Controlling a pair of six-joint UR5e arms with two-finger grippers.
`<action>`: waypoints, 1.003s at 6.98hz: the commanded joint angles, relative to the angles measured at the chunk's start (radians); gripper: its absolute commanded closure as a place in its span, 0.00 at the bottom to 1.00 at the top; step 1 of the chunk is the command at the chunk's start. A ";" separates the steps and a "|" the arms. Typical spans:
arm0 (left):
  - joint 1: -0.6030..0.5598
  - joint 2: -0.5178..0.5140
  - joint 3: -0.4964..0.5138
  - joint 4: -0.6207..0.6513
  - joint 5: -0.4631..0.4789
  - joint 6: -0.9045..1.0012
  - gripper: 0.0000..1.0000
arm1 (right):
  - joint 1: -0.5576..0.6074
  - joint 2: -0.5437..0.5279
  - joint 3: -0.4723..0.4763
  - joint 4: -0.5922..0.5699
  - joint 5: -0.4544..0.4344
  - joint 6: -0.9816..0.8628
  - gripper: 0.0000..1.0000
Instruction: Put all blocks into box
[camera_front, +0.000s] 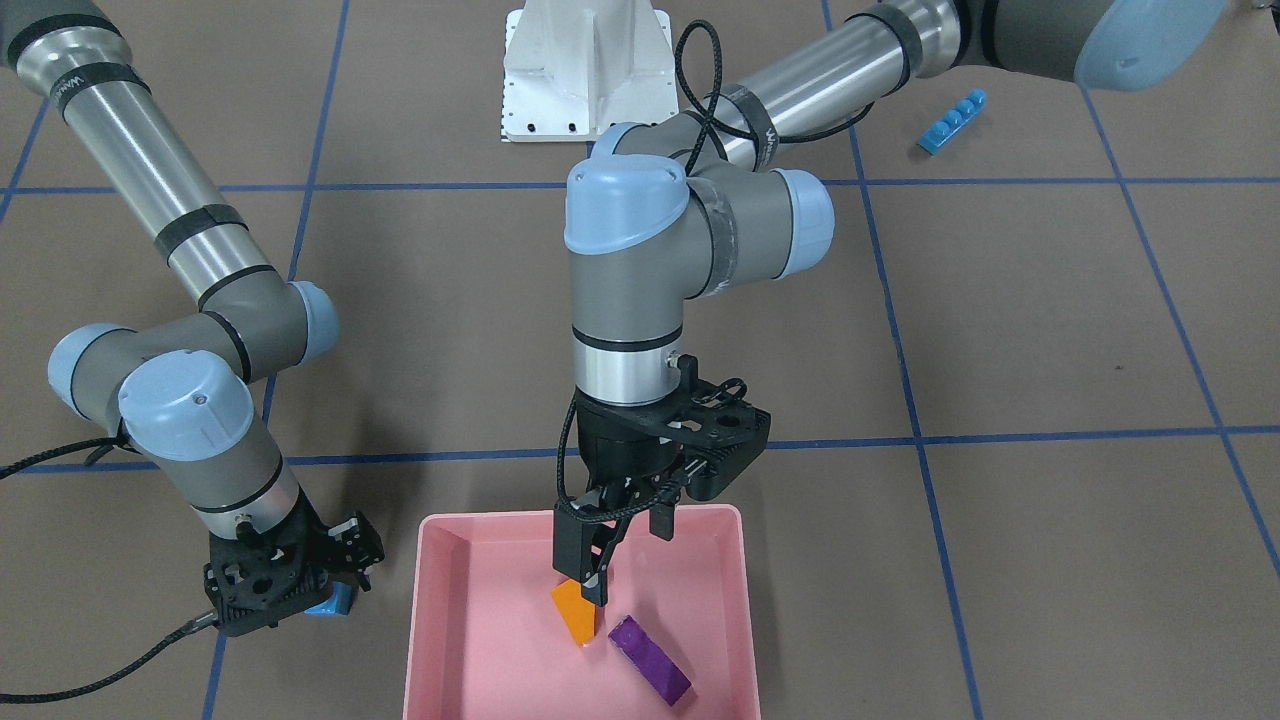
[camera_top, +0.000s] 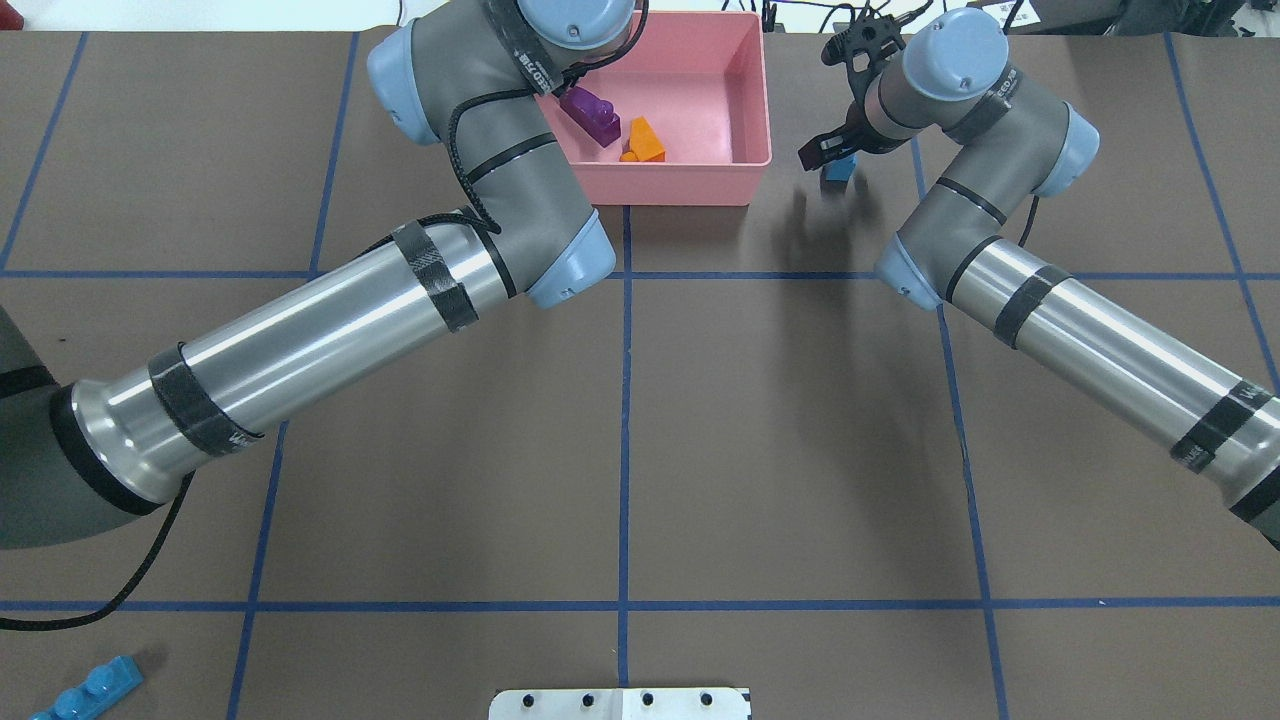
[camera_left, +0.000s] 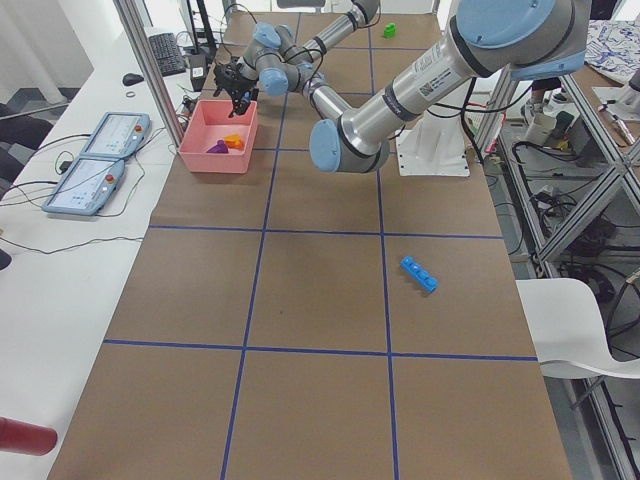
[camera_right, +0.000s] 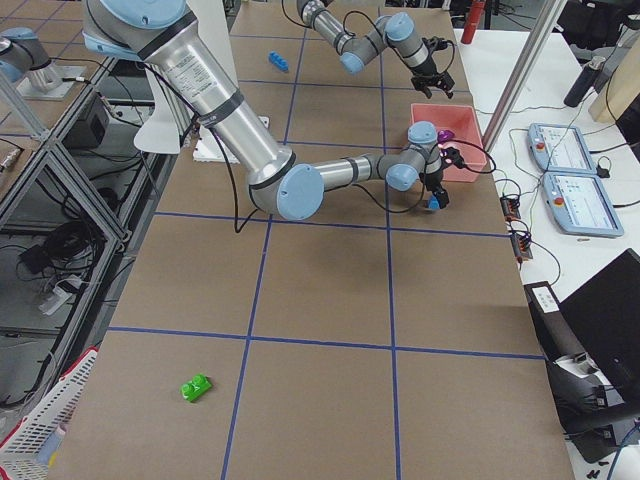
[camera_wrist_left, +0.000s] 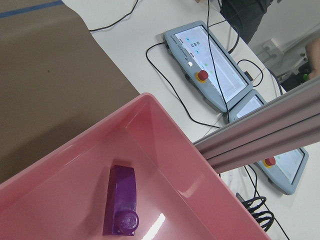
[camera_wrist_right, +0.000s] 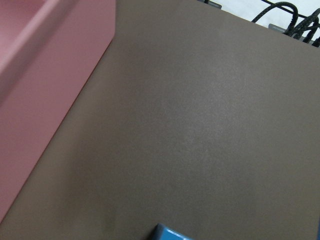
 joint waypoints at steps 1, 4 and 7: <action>-0.001 -0.002 -0.011 0.005 -0.006 0.002 0.00 | -0.004 -0.002 -0.008 0.001 0.001 0.004 0.29; -0.009 -0.004 -0.023 0.008 -0.047 0.002 0.00 | -0.004 -0.002 -0.008 -0.001 0.002 0.007 1.00; -0.010 0.017 -0.204 0.233 -0.133 0.070 0.01 | 0.118 0.003 0.074 -0.010 0.162 0.020 1.00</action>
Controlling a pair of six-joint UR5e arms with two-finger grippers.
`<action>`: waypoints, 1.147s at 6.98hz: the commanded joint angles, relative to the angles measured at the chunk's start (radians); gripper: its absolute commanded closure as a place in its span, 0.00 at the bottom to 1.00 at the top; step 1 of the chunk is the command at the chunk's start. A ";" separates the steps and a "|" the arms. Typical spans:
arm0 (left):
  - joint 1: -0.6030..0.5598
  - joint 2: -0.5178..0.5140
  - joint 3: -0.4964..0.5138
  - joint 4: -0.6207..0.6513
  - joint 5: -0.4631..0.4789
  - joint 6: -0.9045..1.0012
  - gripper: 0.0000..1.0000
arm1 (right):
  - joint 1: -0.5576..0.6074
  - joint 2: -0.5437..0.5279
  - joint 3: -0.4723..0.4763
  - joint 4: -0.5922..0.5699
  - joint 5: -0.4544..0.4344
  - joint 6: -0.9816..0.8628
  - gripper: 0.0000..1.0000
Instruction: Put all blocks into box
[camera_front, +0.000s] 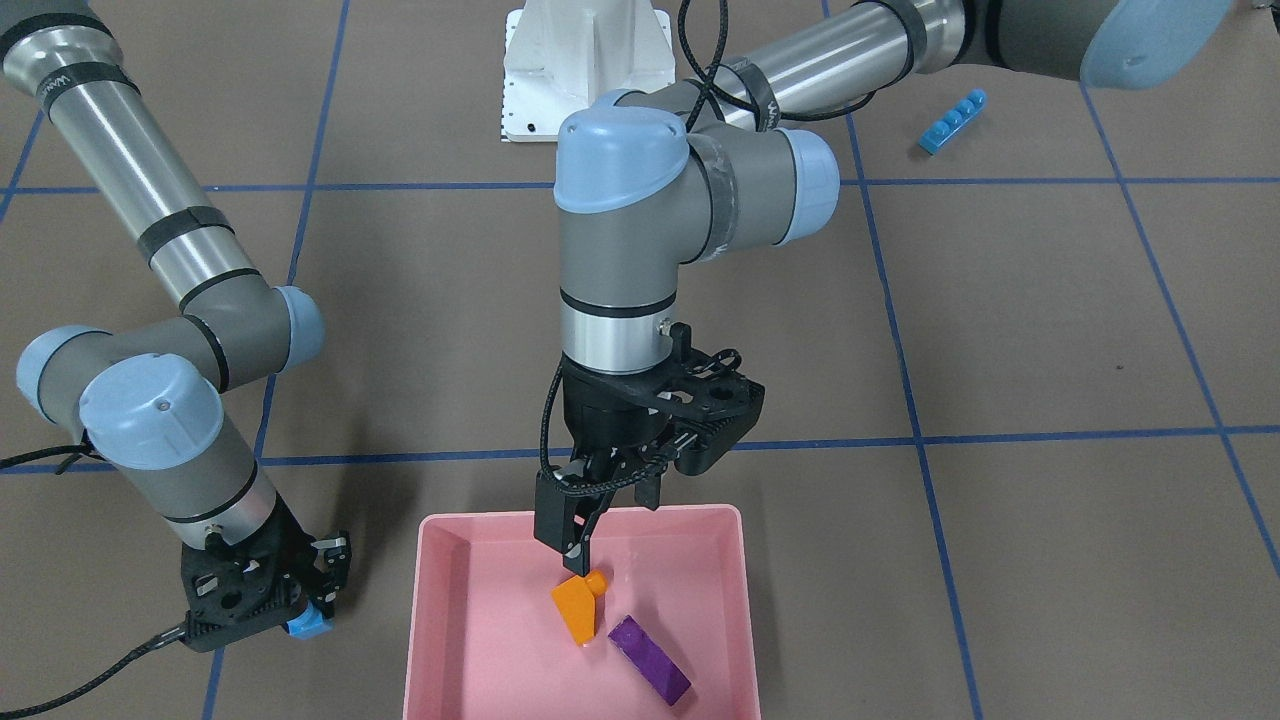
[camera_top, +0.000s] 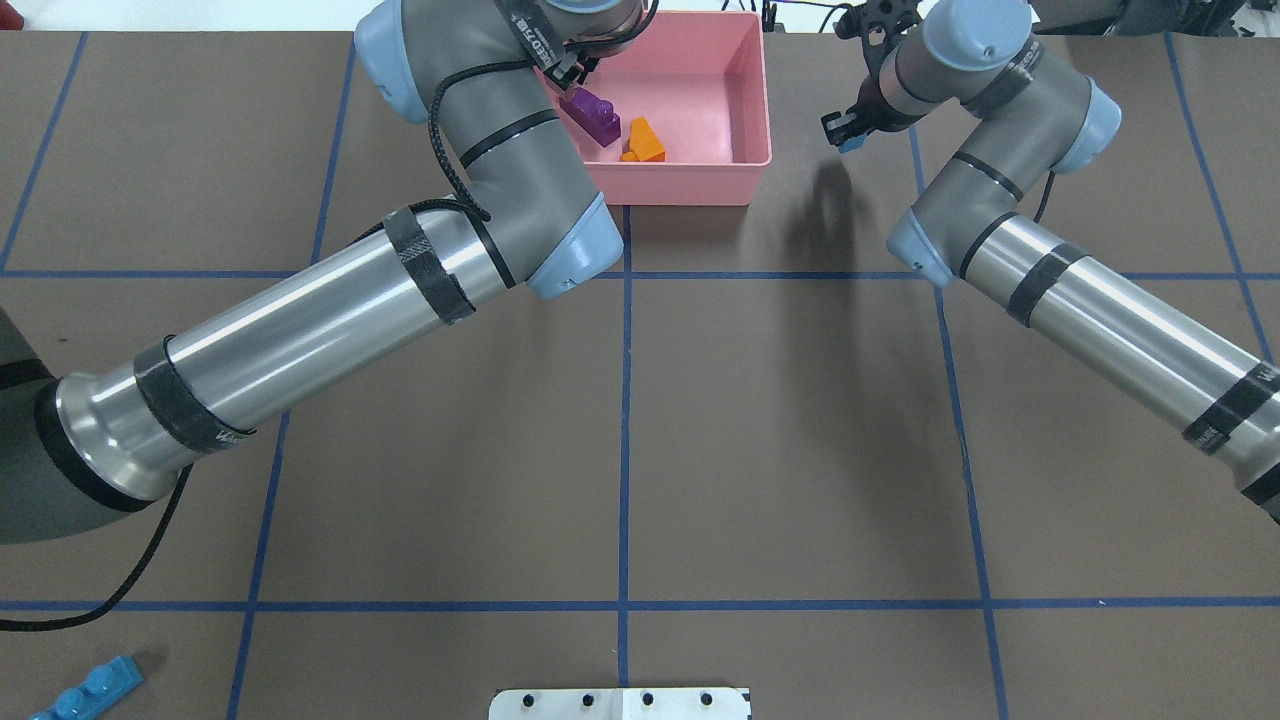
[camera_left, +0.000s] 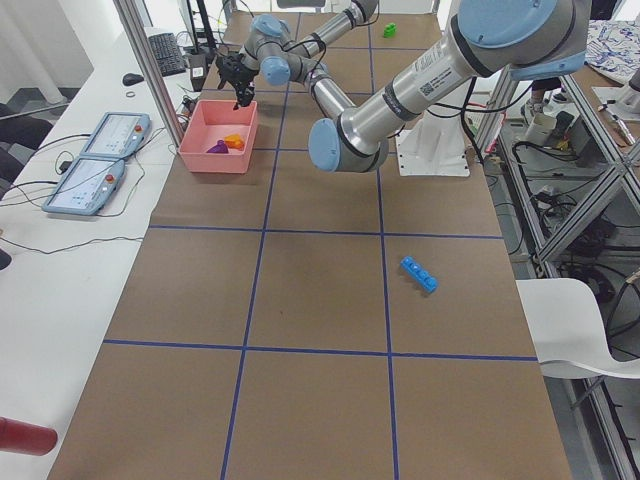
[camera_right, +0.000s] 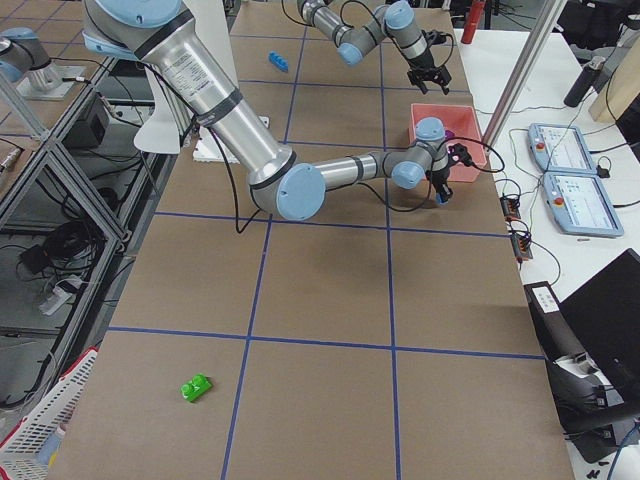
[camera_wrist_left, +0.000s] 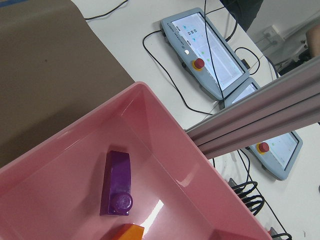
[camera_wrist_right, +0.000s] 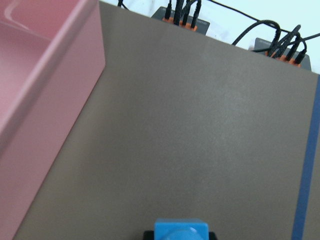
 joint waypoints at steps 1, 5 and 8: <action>0.000 0.040 -0.192 0.239 -0.060 0.115 0.01 | 0.090 0.005 0.076 -0.003 0.117 0.014 1.00; 0.011 0.533 -0.757 0.387 -0.215 0.587 0.01 | 0.060 0.094 0.127 -0.003 0.119 0.242 1.00; 0.011 0.659 -0.926 0.583 -0.234 0.910 0.01 | -0.057 0.137 0.110 -0.006 -0.073 0.282 1.00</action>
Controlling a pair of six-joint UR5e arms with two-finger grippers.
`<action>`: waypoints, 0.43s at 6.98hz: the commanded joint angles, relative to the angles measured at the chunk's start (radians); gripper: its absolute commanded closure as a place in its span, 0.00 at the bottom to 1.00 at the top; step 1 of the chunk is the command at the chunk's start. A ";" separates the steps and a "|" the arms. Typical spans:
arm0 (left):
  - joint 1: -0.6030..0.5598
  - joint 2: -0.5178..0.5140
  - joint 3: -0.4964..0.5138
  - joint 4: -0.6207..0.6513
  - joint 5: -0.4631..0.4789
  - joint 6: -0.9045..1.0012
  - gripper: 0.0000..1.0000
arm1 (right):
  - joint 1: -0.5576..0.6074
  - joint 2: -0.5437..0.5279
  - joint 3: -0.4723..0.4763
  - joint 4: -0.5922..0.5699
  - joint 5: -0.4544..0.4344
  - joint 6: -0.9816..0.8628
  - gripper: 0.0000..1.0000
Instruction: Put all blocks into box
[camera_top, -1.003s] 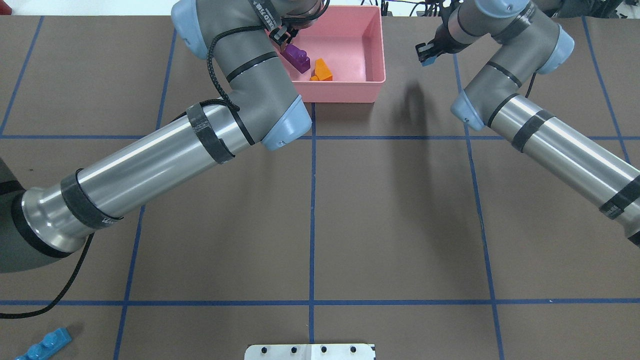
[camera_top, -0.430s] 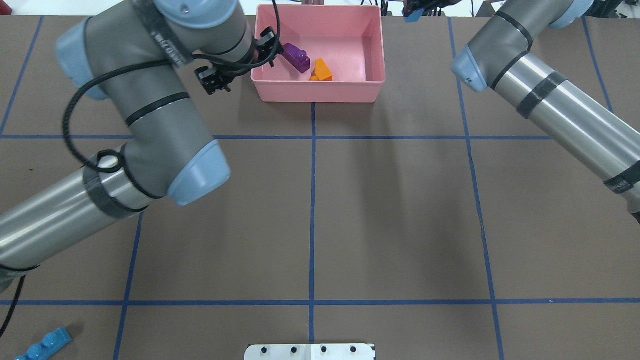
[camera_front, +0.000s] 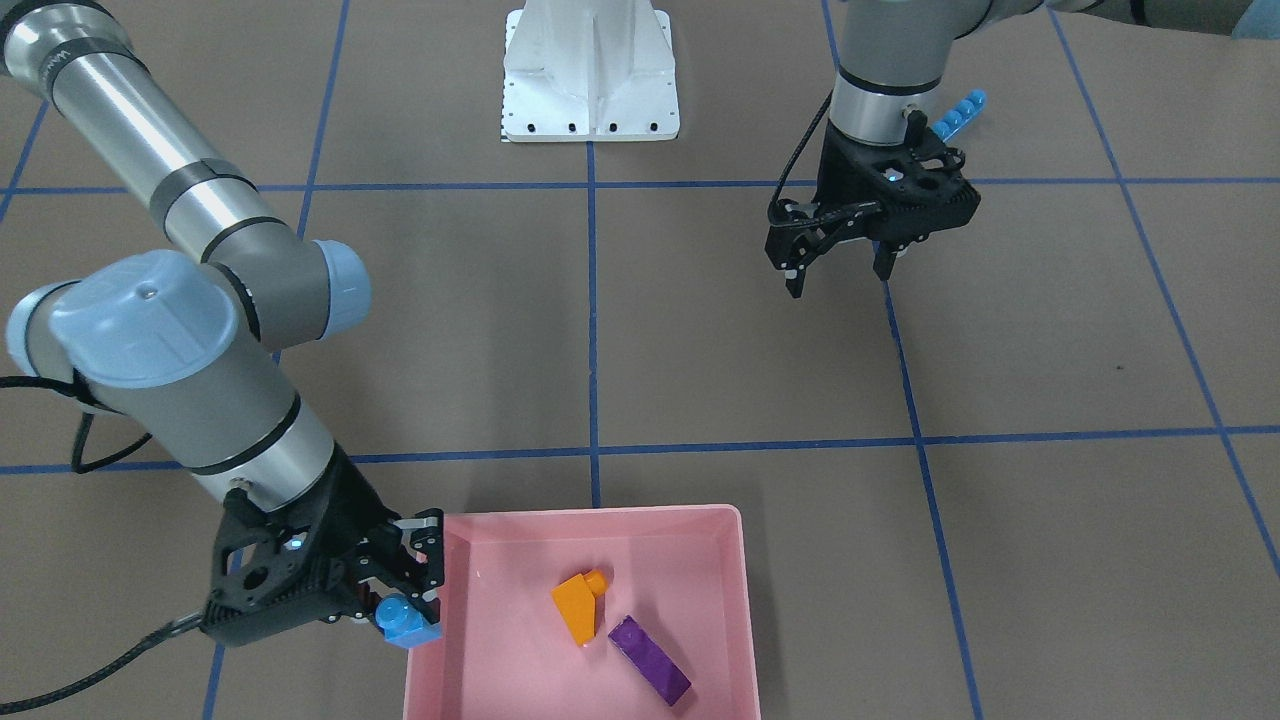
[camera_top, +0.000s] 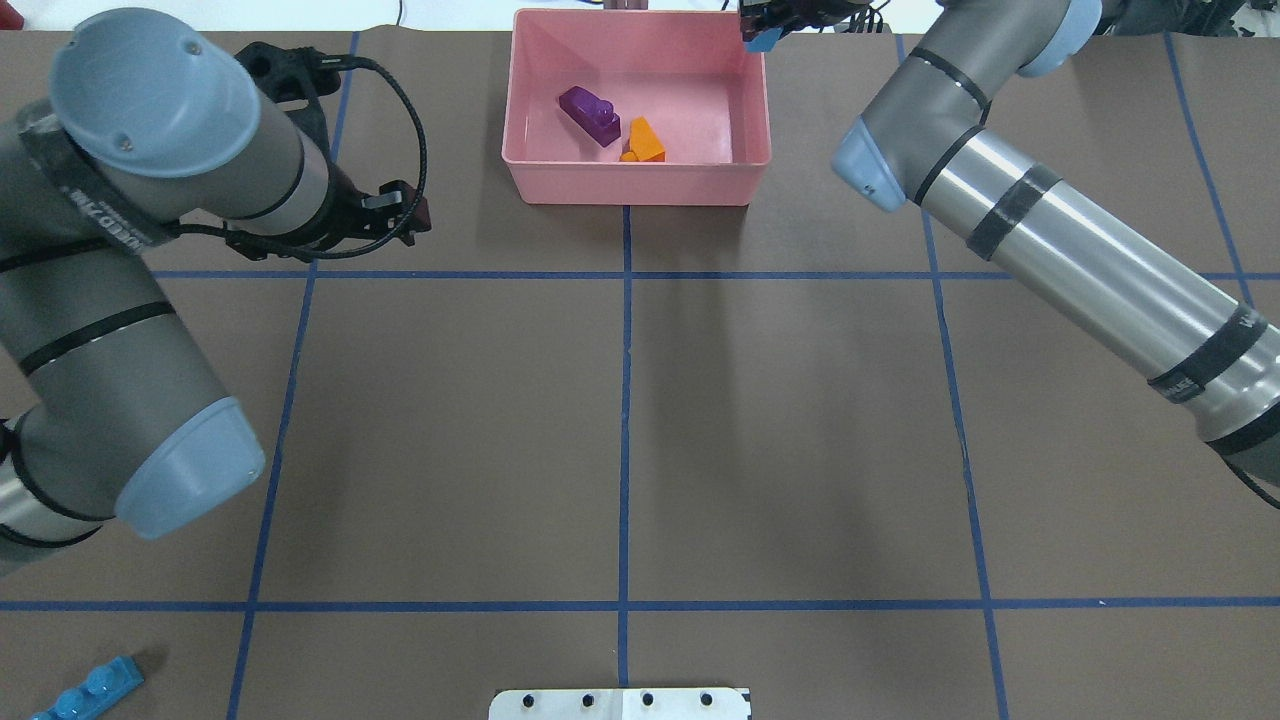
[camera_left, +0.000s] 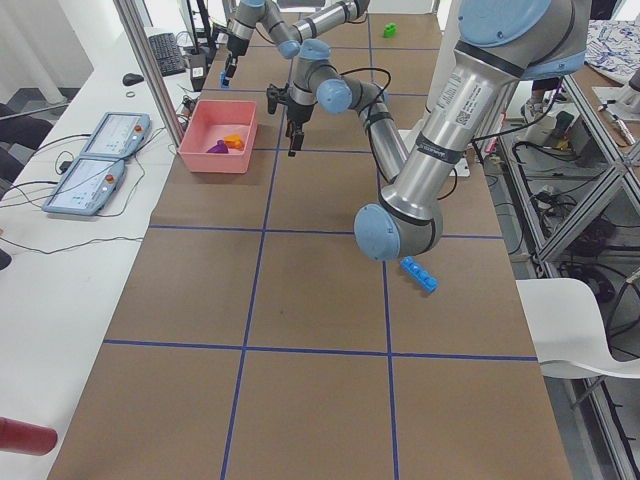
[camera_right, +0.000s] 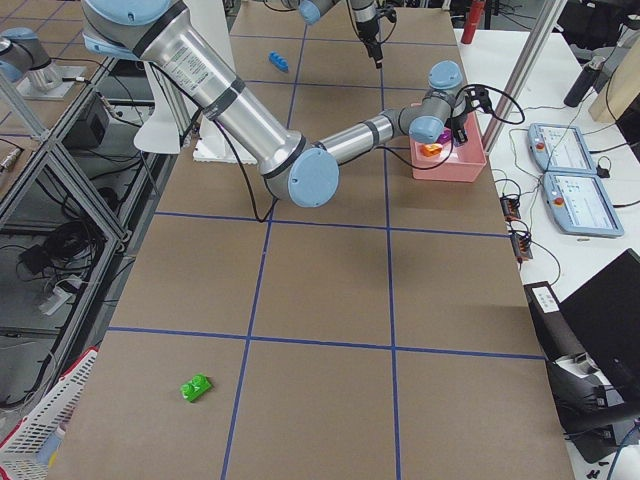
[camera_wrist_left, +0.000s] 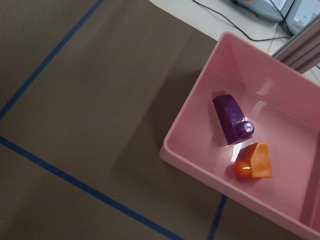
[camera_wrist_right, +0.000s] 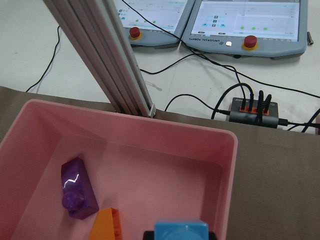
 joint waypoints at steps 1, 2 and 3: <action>0.001 0.074 -0.124 0.150 -0.010 0.214 0.01 | -0.055 0.046 -0.055 0.002 -0.091 0.017 1.00; 0.001 0.132 -0.182 0.170 -0.019 0.290 0.01 | -0.070 0.087 -0.105 0.005 -0.140 0.017 1.00; 0.001 0.199 -0.228 0.169 -0.051 0.372 0.01 | -0.075 0.090 -0.109 0.005 -0.155 0.018 0.54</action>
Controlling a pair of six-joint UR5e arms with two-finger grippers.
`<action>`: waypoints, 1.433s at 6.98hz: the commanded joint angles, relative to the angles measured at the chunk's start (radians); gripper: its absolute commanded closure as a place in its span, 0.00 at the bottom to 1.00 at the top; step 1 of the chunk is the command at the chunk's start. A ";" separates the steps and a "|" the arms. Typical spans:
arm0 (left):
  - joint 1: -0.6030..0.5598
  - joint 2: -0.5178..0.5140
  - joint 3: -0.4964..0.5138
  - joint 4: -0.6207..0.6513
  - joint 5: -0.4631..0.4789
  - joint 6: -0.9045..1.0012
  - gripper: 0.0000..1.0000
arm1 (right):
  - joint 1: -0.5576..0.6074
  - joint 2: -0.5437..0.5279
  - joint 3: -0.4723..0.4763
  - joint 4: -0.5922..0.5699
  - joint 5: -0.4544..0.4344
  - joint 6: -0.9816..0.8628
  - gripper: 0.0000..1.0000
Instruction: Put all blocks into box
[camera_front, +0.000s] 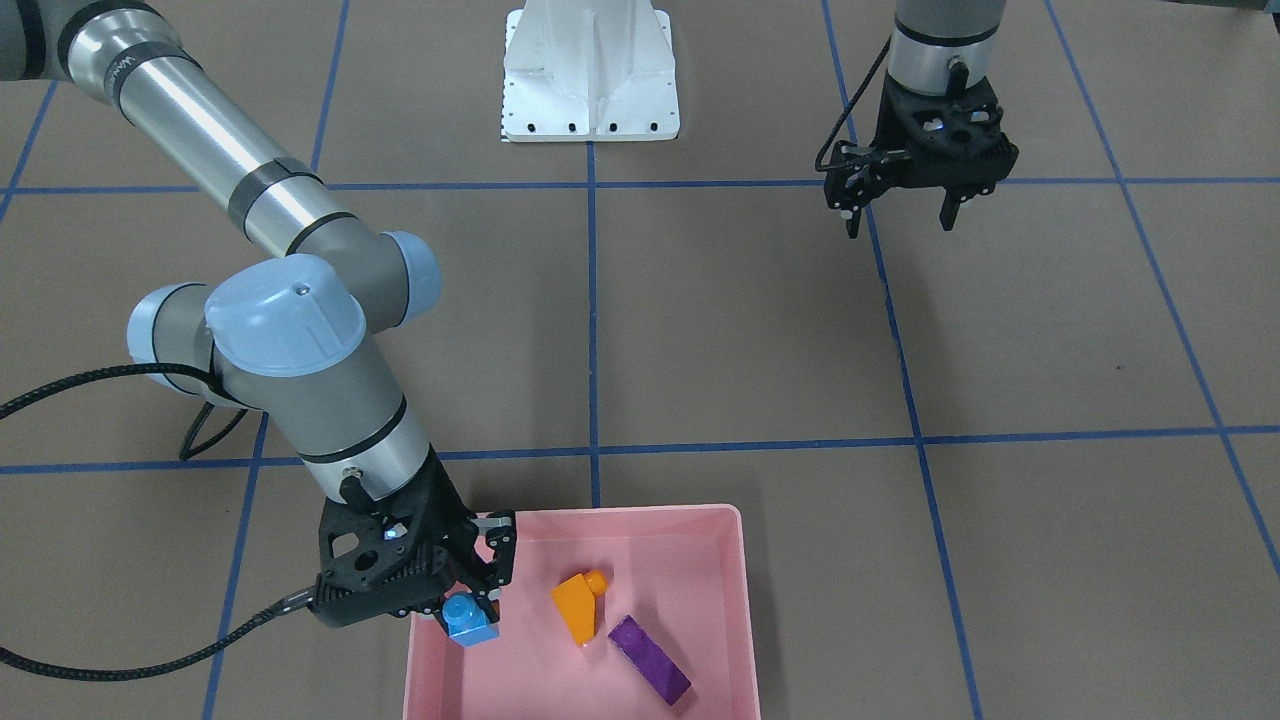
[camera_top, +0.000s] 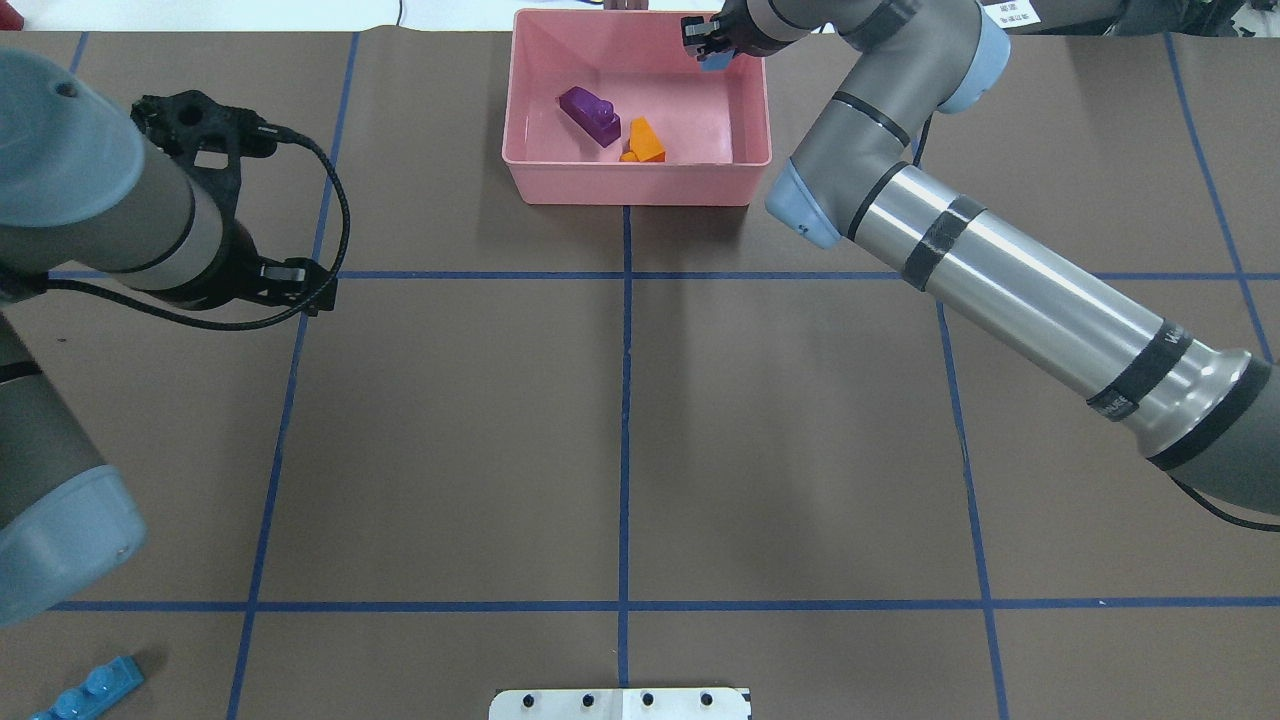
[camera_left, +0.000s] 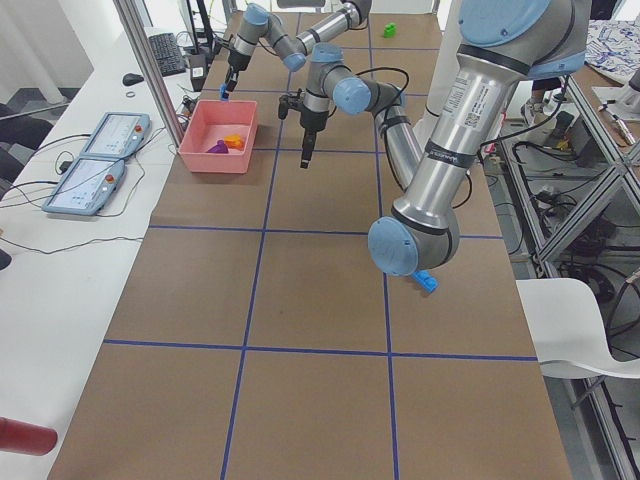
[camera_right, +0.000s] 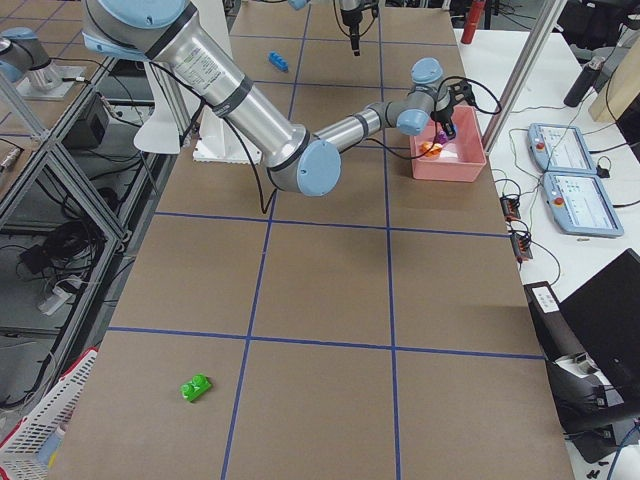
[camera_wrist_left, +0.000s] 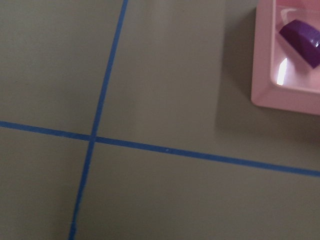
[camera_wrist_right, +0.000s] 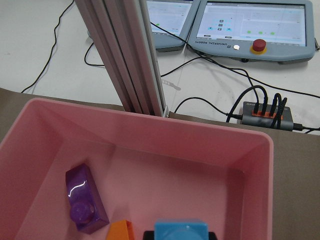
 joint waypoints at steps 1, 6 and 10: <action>0.000 0.146 -0.114 0.018 -0.038 0.174 0.00 | -0.011 0.024 -0.029 0.003 -0.035 -0.003 0.01; 0.198 0.468 -0.212 -0.165 -0.038 0.245 0.00 | 0.078 -0.005 0.043 -0.024 0.215 -0.010 0.00; 0.322 0.841 -0.090 -0.761 -0.038 0.219 0.00 | 0.183 -0.354 0.467 -0.176 0.429 -0.030 0.00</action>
